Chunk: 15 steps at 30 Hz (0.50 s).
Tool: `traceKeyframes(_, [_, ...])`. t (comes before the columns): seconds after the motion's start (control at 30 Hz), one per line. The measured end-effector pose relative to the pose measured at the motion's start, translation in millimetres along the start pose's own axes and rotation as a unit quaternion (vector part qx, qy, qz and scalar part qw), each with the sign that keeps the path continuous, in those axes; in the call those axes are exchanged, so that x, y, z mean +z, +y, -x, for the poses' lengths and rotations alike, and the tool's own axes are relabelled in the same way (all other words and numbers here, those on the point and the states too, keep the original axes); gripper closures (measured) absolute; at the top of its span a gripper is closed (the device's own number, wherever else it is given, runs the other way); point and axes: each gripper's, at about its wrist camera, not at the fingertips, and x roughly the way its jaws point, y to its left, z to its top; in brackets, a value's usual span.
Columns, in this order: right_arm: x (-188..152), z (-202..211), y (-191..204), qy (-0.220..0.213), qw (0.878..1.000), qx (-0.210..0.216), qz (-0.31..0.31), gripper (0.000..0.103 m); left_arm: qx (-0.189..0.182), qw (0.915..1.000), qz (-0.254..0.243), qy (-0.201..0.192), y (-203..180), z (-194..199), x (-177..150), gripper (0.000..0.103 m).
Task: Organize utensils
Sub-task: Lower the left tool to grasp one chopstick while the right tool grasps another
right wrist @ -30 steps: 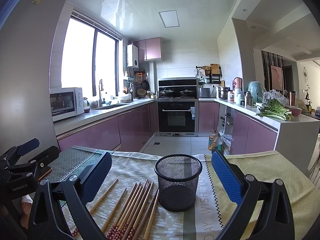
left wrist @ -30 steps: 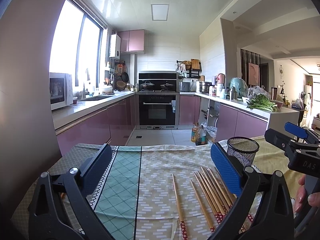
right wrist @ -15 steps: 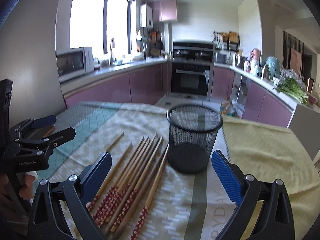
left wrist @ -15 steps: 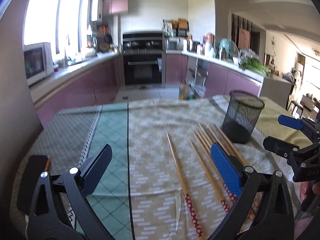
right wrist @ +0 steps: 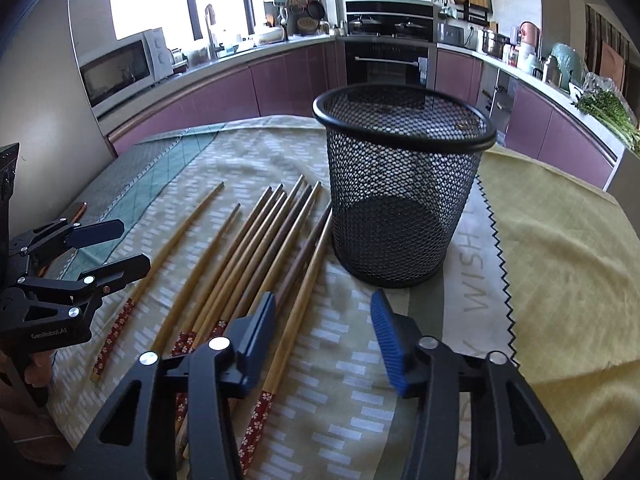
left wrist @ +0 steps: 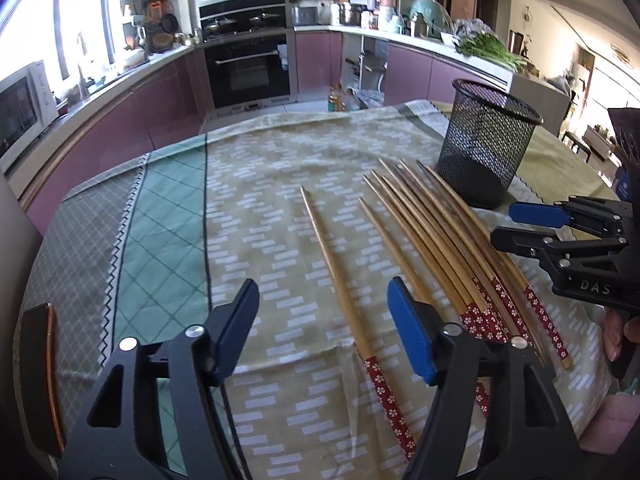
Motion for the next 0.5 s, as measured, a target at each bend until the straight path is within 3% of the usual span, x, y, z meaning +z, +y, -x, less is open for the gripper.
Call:
traceKeyframes(0.17, [6.0, -9.1, 0.1, 0.004, 1.0, 0.0, -0.001, 0.063, -0.017, 0.9992, 0.0, 0.035, -1.2, -22.6, 5.9, 0.057])
traceKeyframes(0.27, [9.7, -14.0, 1.3, 0.005, 1.0, 0.004, -0.002, 0.068, -0.02, 0.9991, -0.001, 0.038, -3.3, -29.4, 10.4, 0.06])
traceKeyframes(0.33, [11.6, -17.6, 1.6, 0.011, 1.0, 0.01, -0.001, 0.085, -0.024, 0.999, 0.001, 0.038, -5.0, -32.2, 12.8, 0.065])
traceKeyframes(0.5, [12.2, -19.5, -0.9, 0.017, 0.999, 0.032, -0.012, 0.094, -0.032, 0.9988, 0.006, 0.037, -9.8, -33.6, 15.8, 0.081])
